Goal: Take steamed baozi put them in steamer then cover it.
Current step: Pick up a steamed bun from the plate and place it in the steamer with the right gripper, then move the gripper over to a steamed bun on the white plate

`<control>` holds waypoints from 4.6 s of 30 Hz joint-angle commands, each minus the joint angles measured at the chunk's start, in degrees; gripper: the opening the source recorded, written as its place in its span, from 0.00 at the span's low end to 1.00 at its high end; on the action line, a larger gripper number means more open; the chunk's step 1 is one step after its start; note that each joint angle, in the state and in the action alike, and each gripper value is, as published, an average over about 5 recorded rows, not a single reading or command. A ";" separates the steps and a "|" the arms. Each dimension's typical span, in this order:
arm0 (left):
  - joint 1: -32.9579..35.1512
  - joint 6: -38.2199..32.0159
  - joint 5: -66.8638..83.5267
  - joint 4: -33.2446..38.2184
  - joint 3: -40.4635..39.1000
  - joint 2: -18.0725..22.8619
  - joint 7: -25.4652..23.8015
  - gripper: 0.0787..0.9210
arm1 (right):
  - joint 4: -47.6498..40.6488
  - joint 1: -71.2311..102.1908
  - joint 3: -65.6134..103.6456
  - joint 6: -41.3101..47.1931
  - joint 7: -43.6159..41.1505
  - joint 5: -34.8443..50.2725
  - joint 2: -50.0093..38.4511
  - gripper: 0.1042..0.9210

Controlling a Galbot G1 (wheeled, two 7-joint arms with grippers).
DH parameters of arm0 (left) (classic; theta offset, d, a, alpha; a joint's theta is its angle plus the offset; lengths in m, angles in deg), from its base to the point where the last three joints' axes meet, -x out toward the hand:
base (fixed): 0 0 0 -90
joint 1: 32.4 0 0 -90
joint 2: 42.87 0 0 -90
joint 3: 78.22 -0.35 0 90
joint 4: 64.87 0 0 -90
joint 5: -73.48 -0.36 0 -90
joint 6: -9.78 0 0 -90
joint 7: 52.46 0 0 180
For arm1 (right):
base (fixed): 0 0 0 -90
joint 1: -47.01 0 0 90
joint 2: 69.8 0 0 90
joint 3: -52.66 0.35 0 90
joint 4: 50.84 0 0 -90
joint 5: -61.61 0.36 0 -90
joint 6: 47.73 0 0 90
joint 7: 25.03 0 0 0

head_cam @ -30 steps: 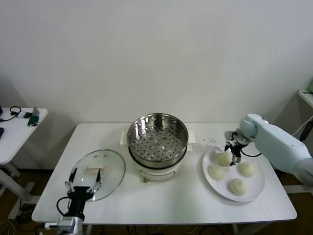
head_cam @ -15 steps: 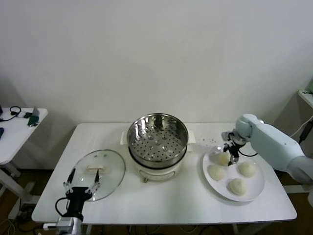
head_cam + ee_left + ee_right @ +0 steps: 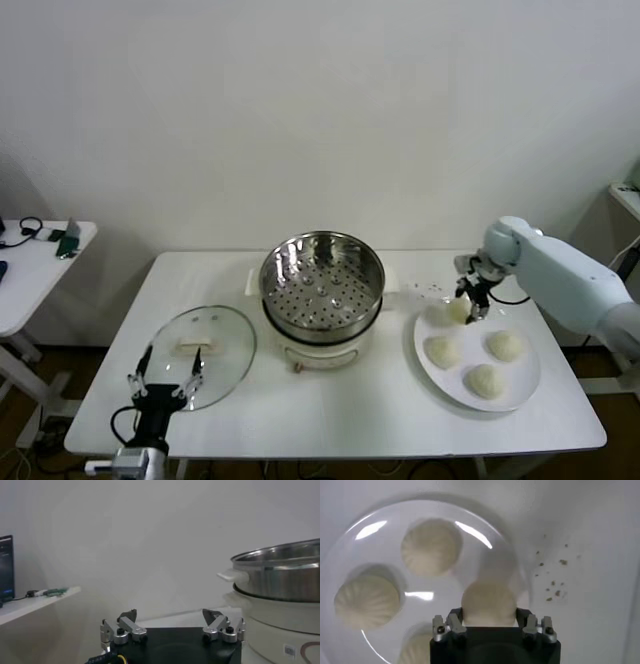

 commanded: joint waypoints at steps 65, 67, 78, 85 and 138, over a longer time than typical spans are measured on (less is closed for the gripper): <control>1.43 1.79 -1.03 1.93 -0.50 -0.37 -0.67 0.88 | -2.95 -4.39 -5.18 -29.04 0.52 -31.46 35.64 0.87; 1.51 1.80 -1.03 2.02 -0.50 -0.33 -0.66 0.88 | -2.10 -5.06 -4.78 -28.99 0.02 -31.21 34.99 0.88; 0.79 2.65 -1.08 2.93 -0.51 -1.55 -0.86 0.88 | 10.51 -15.86 -7.02 -21.36 -4.94 -13.26 23.80 0.88; 0.12 3.09 -1.10 3.20 -0.55 -2.35 -0.89 0.88 | 18.15 -26.19 -19.75 -5.87 2.18 13.00 8.26 0.88; 4.03 1.31 -1.63 2.67 0.61 -2.29 -2.08 0.88 | 16.76 11.91 -3.07 16.93 10.00 12.36 -9.75 0.88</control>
